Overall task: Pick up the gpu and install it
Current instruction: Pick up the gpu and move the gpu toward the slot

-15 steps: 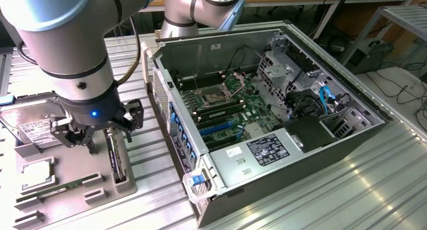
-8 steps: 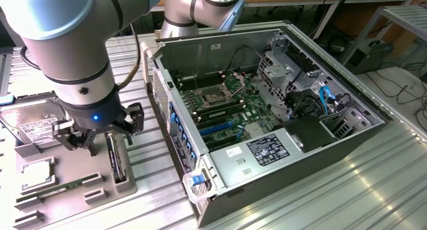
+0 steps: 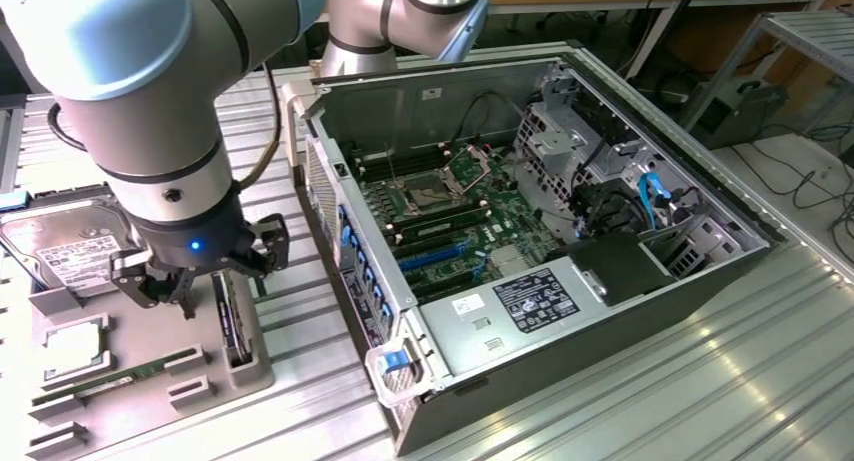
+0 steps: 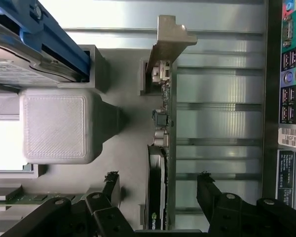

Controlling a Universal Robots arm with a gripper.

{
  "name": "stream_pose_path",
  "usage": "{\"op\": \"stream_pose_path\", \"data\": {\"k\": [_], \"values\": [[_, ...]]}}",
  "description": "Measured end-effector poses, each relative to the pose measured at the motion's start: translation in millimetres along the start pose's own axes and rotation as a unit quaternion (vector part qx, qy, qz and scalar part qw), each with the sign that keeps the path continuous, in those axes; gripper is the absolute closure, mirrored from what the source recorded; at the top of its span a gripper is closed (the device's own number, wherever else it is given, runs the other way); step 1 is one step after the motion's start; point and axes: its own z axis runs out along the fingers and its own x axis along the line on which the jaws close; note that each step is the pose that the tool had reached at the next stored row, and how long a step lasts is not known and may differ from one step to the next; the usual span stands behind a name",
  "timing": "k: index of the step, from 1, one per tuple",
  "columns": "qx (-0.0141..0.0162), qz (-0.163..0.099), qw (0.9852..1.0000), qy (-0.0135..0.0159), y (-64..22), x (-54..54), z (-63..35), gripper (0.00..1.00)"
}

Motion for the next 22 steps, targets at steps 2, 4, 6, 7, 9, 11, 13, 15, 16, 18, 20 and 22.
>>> {"op": "stream_pose_path", "data": {"k": [2,4,6,7,9,11,13,15,16,18,20,22], "values": [[0.0,0.0,1.0,0.0,-0.4,0.1,4.7,0.26],[0.0,0.001,1.0,0.0,-0.7,0.2,10.8,0.26],[0.0,0.002,1.0,0.0,-0.8,0.2,14.3,0.28],[0.0001,0.002,1.0,0.0001,-0.9,0.2,14.6,0.28],[0.0001,0.002,1.0,0.0001,-0.9,0.2,14.6,0.35],[0.0,0.002,1.0,0.0,-0.9,0.2,14.7,0.35],[0.0,0.002,1.0,0.0,-0.9,0.2,14.7,0.35],[0.0,0.002,1.0,0.0,-0.9,0.2,14.8,0.35],[0.0,0.002,1.0,0.0,-0.9,0.2,14.7,0.37],[0.0,0.002,1.0,0.0,-0.9,0.2,14.8,0.44],[0.0,0.002,1.0,0.0,-0.9,0.2,14.8,0.44],[-0.0001,0.002,1.0,-0.0001,-0.6,0.1,15.1,0.44]]}}
